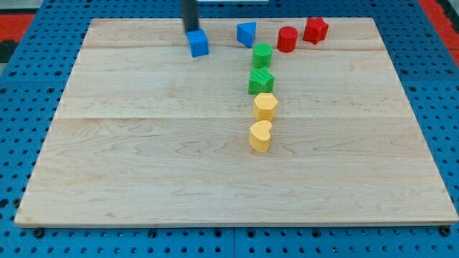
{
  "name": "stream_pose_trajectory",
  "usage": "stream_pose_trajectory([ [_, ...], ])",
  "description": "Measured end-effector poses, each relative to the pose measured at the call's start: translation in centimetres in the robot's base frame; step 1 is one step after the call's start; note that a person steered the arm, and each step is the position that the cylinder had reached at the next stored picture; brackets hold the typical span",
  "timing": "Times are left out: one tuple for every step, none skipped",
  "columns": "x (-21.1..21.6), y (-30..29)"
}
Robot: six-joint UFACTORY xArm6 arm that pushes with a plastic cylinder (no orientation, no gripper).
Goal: Push the green circle to the right side of the board
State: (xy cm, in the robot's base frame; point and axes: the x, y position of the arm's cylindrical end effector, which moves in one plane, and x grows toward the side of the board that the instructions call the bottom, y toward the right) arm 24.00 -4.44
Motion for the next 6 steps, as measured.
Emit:
stream_pose_trajectory([
  [2.5, 4.4],
  [3.8, 1.2],
  [3.9, 5.0],
  [4.2, 8.9],
  [7.4, 11.5],
  [10.7, 14.3],
])
